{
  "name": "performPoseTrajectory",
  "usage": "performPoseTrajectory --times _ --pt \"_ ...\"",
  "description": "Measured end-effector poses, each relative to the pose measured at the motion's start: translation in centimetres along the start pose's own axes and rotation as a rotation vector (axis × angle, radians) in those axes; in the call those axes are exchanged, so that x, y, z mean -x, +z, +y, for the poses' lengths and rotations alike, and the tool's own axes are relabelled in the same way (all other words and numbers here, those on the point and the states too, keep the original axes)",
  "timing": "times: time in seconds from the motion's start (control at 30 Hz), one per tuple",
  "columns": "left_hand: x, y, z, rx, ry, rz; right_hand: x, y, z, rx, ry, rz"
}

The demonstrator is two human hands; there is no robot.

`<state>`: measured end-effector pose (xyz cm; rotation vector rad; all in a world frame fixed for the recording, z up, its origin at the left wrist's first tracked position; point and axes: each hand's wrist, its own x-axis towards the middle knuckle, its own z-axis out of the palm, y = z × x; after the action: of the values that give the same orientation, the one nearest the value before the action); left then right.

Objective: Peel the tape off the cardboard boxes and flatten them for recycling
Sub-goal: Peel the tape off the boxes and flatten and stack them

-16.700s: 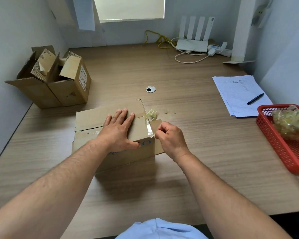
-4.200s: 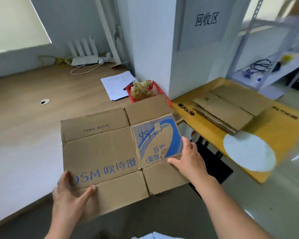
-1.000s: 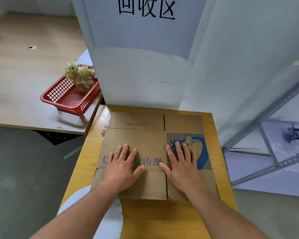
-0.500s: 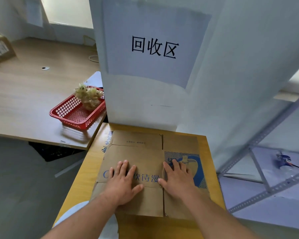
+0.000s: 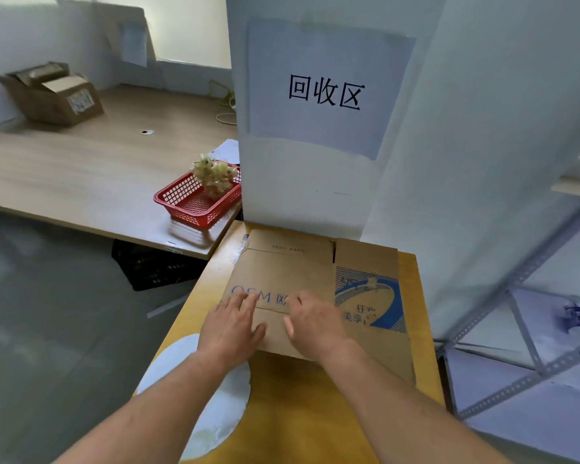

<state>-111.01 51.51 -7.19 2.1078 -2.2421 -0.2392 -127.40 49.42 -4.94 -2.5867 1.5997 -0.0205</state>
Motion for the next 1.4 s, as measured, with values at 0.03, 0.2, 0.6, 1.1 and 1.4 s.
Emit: performPoseTrajectory --times 0.03,0.2,0.6,1.1,1.4 --pt "0.8 -0.1 -0.4 -0.015 -0.014 0.022 0.1 0.2 -0.7 -0.013 -0.027 0.006" --pt "4.3 -0.4 -3.8 -0.046 -0.123 0.056 -0.8 1.2 -4.5 -0.026 -0.126 0.031" --pt "7.1 -1.3 -17.7 -0.003 -0.313 0.166 -8.4 1.6 -17.5 -0.024 -0.255 0.064" --pt "10.8 -6.1 -44.8 0.021 -0.569 0.183 -22.8 1.8 -43.7 0.006 -0.45 0.057" --pt "8.2 -6.0 -53.3 0.001 -0.614 0.136 -30.1 4.1 -49.6 0.019 -0.484 -0.002"
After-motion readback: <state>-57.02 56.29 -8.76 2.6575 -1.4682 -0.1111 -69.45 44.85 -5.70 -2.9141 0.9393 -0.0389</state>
